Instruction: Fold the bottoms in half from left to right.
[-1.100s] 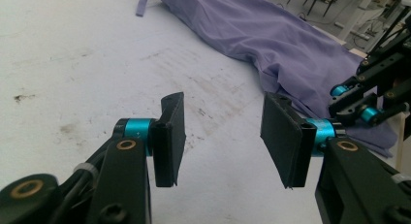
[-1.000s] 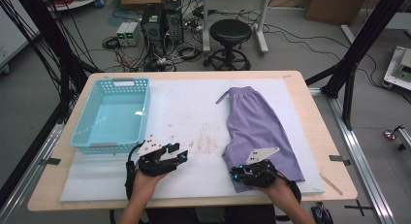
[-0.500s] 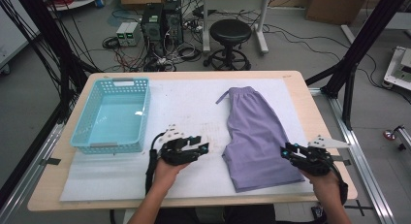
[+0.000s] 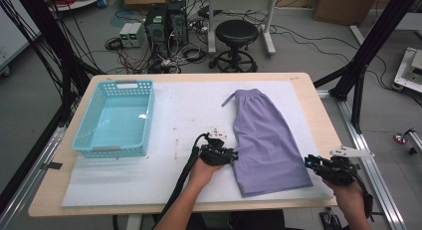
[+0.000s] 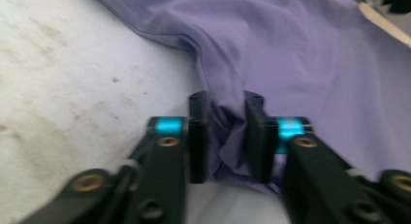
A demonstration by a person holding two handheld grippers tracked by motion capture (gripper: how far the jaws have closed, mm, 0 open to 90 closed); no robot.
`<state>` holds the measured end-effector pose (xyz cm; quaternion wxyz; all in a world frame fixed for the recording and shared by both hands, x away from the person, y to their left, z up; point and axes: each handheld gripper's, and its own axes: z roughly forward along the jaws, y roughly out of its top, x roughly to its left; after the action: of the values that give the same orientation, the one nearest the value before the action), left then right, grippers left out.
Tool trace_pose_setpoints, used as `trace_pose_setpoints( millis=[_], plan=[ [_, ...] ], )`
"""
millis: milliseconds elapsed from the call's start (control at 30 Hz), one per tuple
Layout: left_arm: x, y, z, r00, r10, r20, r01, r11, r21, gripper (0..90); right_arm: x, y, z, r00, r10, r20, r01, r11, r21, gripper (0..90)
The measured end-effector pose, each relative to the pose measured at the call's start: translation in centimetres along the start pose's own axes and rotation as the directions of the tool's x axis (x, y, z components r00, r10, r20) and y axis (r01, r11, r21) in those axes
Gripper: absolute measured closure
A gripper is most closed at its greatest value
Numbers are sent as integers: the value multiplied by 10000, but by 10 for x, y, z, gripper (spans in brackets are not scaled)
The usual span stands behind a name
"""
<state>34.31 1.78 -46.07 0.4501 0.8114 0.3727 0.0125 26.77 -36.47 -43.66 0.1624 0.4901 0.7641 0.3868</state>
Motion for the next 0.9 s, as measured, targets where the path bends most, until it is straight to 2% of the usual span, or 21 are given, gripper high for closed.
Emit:
trace_pose_setpoints(
  millis=[67,133,233,300,367,433,500,533,567,600,633,700,733,800,833,900],
  plan=[
    [-2,0,-1,10000,39,-31,-39,10000,81,802,3,0,6,10000,-32,-77,33,9998,179,733],
    [-5,-1,-2,9997,209,-123,-207,9997,121,826,5,0,13,9997,-181,174,170,9979,618,737],
    [-8,-3,-4,9991,393,-155,-391,9991,151,834,5,-1,16,9992,-354,184,334,9946,982,900],
    [-8,-4,-6,9992,368,-127,-367,9993,83,832,5,-2,13,9985,-507,197,482,9926,1117,900],
    [-8,-6,-8,9995,236,-197,-236,9997,17,772,3,-2,8,9982,-490,332,450,9926,1131,900],
    [-8,-6,-9,9996,114,-277,-115,9999,-7,649,1,-3,3,9978,-336,573,272,9936,1094,900],
    [-9,-5,-11,9993,167,-332,-172,9997,-152,587,-1,-5,3,9982,-188,569,122,9933,1148,900],
    [-9,-4,-12,9995,68,-294,-78,9993,-352,564,-1,-5,3,9987,-152,481,98,9939,1099,900],
    [-9,-4,-13,9996,12,-286,-26,9988,-484,545,0,-5,3,9998,-116,186,100,9963,855,861],
    [-9,-3,-15,9994,1,-342,-23,9978,-664,544,0,-4,3,10000,-46,60,42,9977,674,742],
    [-9,-3,-16,9992,38,-391,-69,9968,-796,541,1,-3,5,9998,219,-16,-217,9983,546,701],
    [-8,-3,-20,9984,104,-555,-164,9939,-1090,533,1,-2,10,9999,102,122,-109,9982,587,690],
    [-7,-3,-22,9980,166,-610,-241,9921,-1235,533,1,-3,14,9998,50,174,-62,9975,699,709],
    [-5,-3,-28,9971,175,-735,-286,9877,-1535,532,1,-3,19,9994,-313,125,302,9966,770,858],
    [-3,-3,-31,9967,186,-791,-317,9852,-1683,532,2,-3,18,9989,-462,122,452,9961,752,898],
    [1,-4,-36,9958,126,-906,-295,9820,-1867,538,3,-1,15,9980,-616,102,607,9953,754,900]
  ],
)
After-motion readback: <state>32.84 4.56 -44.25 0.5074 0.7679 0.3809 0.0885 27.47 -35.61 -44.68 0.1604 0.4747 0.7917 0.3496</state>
